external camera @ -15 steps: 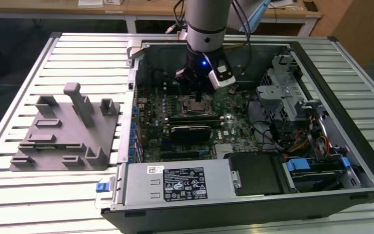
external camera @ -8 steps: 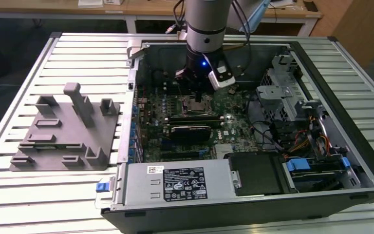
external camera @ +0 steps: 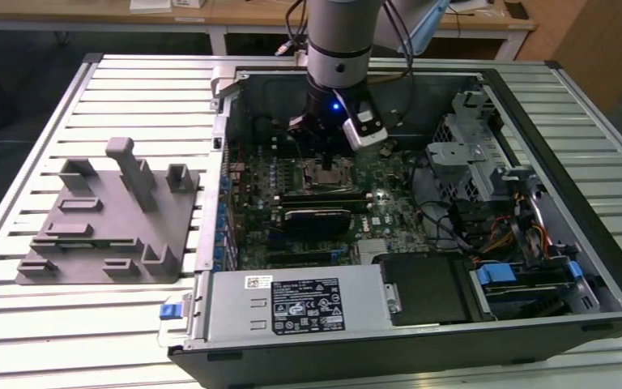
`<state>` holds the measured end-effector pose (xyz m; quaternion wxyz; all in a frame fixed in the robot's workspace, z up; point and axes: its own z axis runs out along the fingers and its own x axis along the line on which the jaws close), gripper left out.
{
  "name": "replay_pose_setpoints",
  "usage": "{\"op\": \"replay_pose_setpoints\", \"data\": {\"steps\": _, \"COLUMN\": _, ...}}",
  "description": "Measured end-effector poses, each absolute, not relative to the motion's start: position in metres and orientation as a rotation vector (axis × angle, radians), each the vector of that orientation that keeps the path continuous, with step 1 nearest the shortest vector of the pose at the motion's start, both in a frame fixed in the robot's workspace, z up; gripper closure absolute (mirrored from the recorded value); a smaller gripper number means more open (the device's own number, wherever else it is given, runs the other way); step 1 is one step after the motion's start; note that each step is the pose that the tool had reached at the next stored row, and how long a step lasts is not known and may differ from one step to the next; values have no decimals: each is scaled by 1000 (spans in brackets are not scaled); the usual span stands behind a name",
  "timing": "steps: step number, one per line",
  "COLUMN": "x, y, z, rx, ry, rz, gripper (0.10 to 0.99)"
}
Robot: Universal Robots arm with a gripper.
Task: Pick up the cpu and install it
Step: 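Close the cpu cover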
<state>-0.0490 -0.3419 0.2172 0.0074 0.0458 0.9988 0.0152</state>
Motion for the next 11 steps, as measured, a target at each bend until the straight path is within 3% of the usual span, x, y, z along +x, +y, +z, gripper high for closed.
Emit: {"op": "replay_pose_setpoints", "data": {"steps": 11, "x": -51, "y": -342, "z": 217, "rx": 143, "ry": 3123, "rz": 48, "gripper": 980}}
